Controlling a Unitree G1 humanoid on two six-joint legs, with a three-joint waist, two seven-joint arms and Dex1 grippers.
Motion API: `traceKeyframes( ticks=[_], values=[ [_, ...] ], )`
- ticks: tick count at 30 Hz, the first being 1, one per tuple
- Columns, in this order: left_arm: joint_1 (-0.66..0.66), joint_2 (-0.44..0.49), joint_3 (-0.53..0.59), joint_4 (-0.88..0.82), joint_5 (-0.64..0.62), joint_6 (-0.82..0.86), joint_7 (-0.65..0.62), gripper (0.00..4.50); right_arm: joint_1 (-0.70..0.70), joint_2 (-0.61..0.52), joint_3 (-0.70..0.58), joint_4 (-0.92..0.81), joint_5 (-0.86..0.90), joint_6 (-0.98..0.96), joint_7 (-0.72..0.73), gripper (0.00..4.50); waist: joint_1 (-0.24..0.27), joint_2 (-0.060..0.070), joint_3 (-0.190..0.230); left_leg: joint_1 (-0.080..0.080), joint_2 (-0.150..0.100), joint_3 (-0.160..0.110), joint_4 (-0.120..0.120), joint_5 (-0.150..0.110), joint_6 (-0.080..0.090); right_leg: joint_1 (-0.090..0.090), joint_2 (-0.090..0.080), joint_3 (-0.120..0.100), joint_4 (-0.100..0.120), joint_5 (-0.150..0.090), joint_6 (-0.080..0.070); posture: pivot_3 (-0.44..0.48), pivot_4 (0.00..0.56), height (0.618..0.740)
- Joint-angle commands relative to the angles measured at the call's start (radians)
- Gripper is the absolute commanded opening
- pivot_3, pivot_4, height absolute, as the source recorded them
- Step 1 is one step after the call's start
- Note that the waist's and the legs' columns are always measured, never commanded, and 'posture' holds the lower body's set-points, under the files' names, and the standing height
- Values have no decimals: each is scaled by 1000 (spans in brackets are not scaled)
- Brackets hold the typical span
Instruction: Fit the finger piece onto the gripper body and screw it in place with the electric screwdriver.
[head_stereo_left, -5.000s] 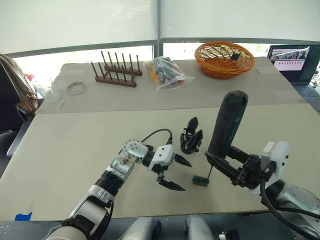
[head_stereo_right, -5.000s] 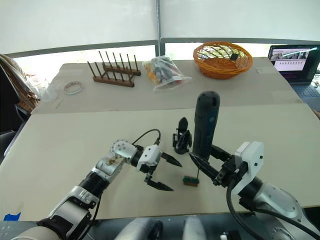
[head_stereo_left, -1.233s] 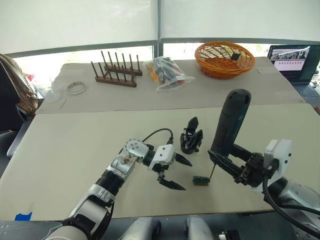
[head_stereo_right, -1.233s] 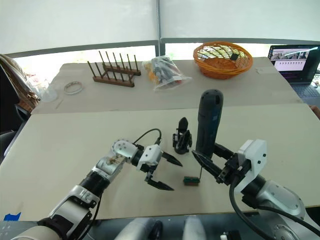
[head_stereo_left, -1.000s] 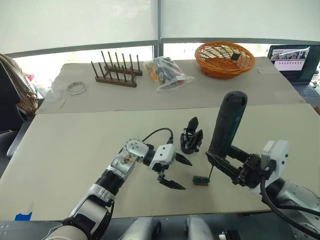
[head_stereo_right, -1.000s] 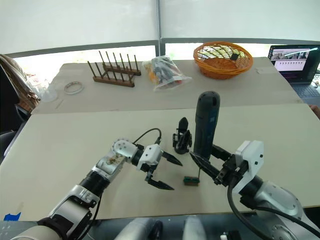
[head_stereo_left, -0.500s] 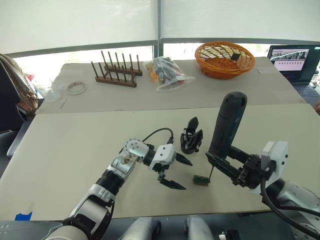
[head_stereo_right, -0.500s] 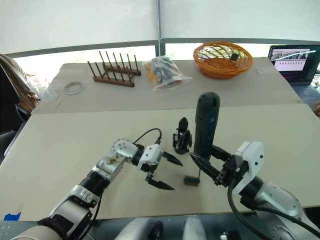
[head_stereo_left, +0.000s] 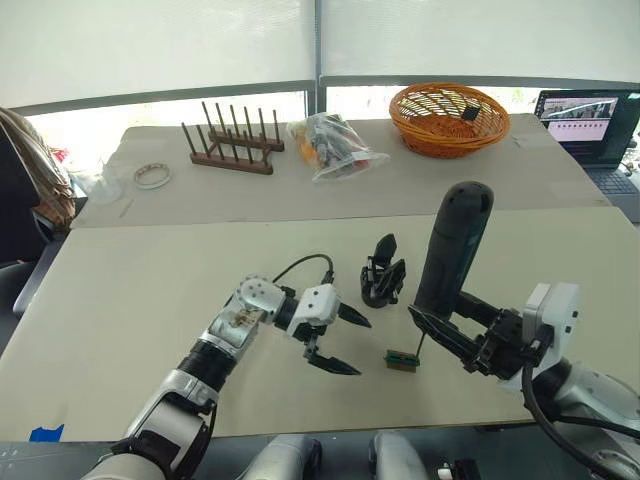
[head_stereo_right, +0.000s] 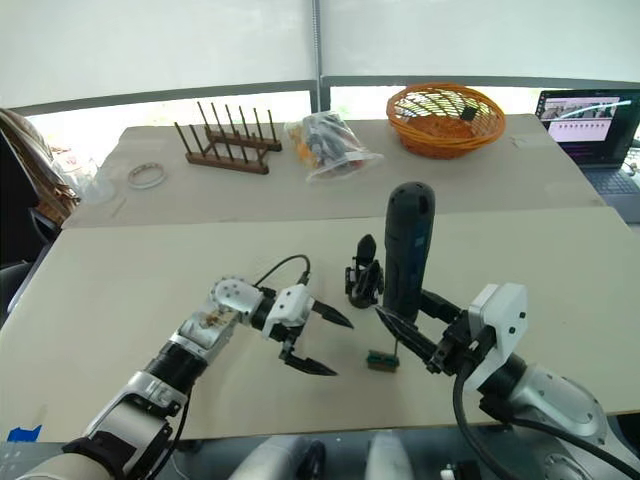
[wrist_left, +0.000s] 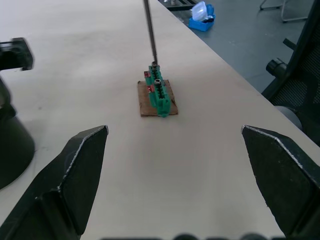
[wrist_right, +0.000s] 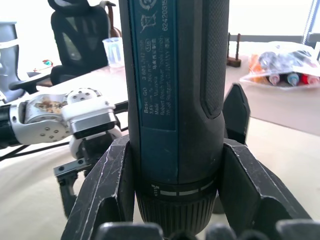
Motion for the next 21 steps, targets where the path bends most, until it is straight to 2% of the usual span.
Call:
traceKeyframes(
  ticks=[1,5,10,15,21],
  values=[
    [-4,12,30,-59,-42,43,0,4500,-29,-33,-58,-80,69,-11,-8,1914,0,0,0,0,0,0,0,0,0,0,0,0,0,0,0,0,150,740],
    [-3,32,56,-90,-67,91,10,4500,-82,-109,-99,-84,184,17,-18,1914,-1,0,0,0,0,0,0,0,0,0,0,0,0,0,0,0,150,740],
    [0,49,82,-107,-78,113,38,4500,-247,-232,-115,-11,346,68,-19,1914,-4,0,0,0,0,0,0,0,0,1,0,0,-1,0,0,0,150,740],
    [-1,59,105,-104,-78,117,76,4500,-494,-290,-30,112,447,127,-19,1914,-4,-2,1,-1,1,0,0,0,0,1,-1,-1,-1,0,0,0,150,740],
    [-6,71,130,-102,-73,124,119,4500,-785,-255,113,257,438,190,44,1914,-5,-4,2,-2,1,0,0,0,0,-1,-4,-1,-1,0,0,0,150,740]
  ],
)
